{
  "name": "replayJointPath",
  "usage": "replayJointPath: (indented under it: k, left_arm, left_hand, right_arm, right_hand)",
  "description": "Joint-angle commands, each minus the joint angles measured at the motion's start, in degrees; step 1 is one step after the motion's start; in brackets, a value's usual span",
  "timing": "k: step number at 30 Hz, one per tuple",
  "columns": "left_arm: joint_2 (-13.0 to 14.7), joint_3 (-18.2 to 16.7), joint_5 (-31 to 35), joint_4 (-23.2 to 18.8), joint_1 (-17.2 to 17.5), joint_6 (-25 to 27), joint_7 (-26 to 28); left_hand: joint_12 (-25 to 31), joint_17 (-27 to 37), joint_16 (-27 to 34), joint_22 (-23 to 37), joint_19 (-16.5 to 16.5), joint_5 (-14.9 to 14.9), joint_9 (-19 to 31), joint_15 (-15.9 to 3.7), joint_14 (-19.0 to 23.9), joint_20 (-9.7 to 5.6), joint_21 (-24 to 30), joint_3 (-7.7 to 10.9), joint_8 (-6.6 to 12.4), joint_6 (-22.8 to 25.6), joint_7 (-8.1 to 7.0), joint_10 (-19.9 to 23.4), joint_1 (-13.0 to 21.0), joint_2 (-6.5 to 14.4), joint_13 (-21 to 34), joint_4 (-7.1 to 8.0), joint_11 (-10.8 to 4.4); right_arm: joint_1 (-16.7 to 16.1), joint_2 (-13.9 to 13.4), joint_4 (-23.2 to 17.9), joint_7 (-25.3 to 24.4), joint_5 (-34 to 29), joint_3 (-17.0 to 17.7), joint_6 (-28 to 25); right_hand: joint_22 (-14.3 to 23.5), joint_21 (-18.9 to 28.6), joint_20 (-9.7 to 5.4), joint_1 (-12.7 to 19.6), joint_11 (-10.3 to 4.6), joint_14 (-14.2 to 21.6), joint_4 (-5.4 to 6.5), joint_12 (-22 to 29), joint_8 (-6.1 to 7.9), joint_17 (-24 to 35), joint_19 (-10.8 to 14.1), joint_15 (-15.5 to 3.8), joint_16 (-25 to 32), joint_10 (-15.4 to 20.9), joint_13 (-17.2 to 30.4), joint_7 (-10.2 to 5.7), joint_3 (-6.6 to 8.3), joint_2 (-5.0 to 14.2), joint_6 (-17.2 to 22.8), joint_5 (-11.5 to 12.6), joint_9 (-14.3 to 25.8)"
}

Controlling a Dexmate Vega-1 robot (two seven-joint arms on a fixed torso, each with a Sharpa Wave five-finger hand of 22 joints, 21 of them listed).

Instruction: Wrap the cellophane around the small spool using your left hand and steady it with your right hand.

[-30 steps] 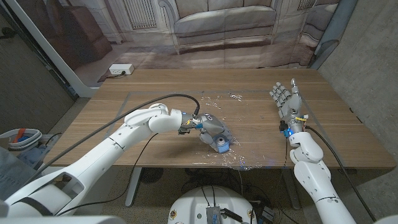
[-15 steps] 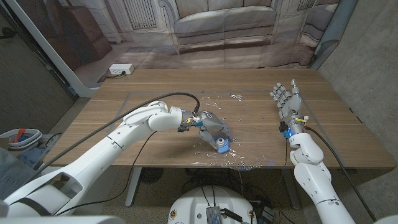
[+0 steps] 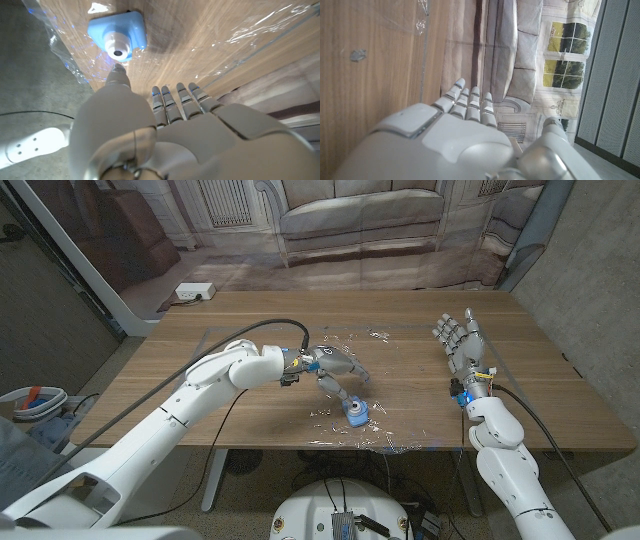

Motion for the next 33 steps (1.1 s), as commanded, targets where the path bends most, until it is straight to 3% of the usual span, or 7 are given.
replayJointPath:
  k: [1,13,18,24,26,29,33]
  left_arm:
    - [-1.0,-6.1,-4.4,-3.1,5.9,8.9,5.4]
    - [-4.8,-8.0,-12.9,0.0,7.5,13.0,11.0]
    - [-6.4,-8.9,-18.7,1.7,8.0,13.6,11.9]
    - [-7.2,-9.4,-21.2,1.9,8.8,15.2,13.3]
    - [-7.9,-9.8,-22.8,2.5,9.1,15.5,14.0]
    - [-9.3,-10.8,-26.1,3.7,9.6,15.6,15.1]
    - [-10.7,-11.9,-29.6,4.6,10.2,15.1,16.5]
  left_hand:
    - [0.6,0.2,0.3,0.1,-0.3,0.4,0.1,-1.9,0.0,0.17,0.4,0.23,0.44,0.1,0.07,0.3,0.0,-0.3,0.0,0.43,-0.02]
    - [0.8,0.1,0.5,0.1,-0.1,0.5,0.1,-1.69,0.4,0.18,0.6,0.18,0.65,0.4,0.17,0.7,-0.2,-0.1,-0.1,0.58,0.16]
    - [1.1,0.1,0.8,0.1,0.3,0.4,0.1,-1.35,1.3,0.33,0.8,0.07,0.72,0.4,0.63,1.3,-0.6,0.0,-0.1,0.78,0.73]
    - [1.2,0.1,0.8,0.1,0.3,0.4,0.1,-1.33,1.5,0.49,0.8,-0.03,0.88,0.7,0.78,1.6,-0.9,0.1,-0.2,0.99,0.83]
    - [1.2,0.1,0.8,0.1,0.3,0.4,0.1,-1.33,1.5,0.55,0.8,-0.06,0.92,0.8,0.75,1.6,-1.0,0.1,-0.2,1.05,0.85]
    - [1.3,0.0,0.9,0.1,0.3,0.4,0.1,-1.32,1.6,0.55,0.8,-0.11,0.97,0.9,0.76,1.8,-1.2,0.2,-0.2,1.15,0.77]
    - [1.3,0.0,0.9,0.1,0.3,0.3,0.1,-1.05,1.8,0.72,0.9,-0.2,1.05,1.1,1.02,1.9,-1.4,0.2,-0.2,1.31,0.84]
  right_arm:
    - [-4.0,-0.4,-2.6,-0.8,-4.3,-1.7,5.7]
    - [-7.6,0.4,-0.3,-3.2,-8.9,-3.6,19.4]
    - [-9.4,-0.5,-1.1,-5.1,-11.3,-3.6,20.8]
    - [-12.4,-2.3,-3.9,-8.1,-17.3,-2.5,21.3]
    - [-13.1,-2.9,-4.3,-8.9,-19.0,-2.3,21.8]
    - [-14.2,-3.6,-4.8,-10.7,-23.1,-2.0,22.3]
    - [-15.4,-4.1,-5.2,-13.2,-27.1,-1.6,23.6]
  right_hand:
    - [0.3,0.0,0.12,0.3,-0.33,0.5,-0.24,0.2,0.38,0.2,0.3,-0.15,-0.1,0.6,0.2,-0.18,0.12,0.53,0.8,-0.2,0.3]
    - [0.3,-0.3,-0.52,1.8,-2.58,1.6,-0.86,0.5,0.67,0.1,1.4,-1.6,0.1,1.5,0.2,-1.46,0.6,1.22,1.9,-0.1,0.3]
    - [0.3,-0.4,-0.74,2.4,-3.13,2.3,-1.12,0.6,0.68,0.1,1.8,-2.31,0.3,1.8,0.2,-1.71,0.81,1.47,2.1,0.0,0.3]
    - [0.3,-0.5,-0.91,3.1,-3.71,3.1,-1.4,0.7,0.72,0.1,2.5,-2.48,0.4,2.4,0.2,-2.11,0.97,1.6,2.4,0.0,0.3]
    - [0.4,-0.6,-1.24,4.3,-5.9,4.0,-1.8,0.9,0.83,0.0,3.3,-3.21,0.4,3.1,0.1,-2.67,1.37,2.02,3.0,0.1,0.3]
    - [0.4,-0.7,-1.68,5.1,-6.66,5.2,-2.03,0.9,0.95,0.0,4.2,-4.68,0.6,3.6,0.1,-3.25,1.61,2.26,3.7,0.2,0.3]
    - [0.4,-0.7,-2.18,5.7,-7.58,5.7,-2.21,0.9,0.85,0.0,4.9,-5.2,0.6,3.8,0.1,-3.88,1.73,2.29,3.7,0.3,0.3]
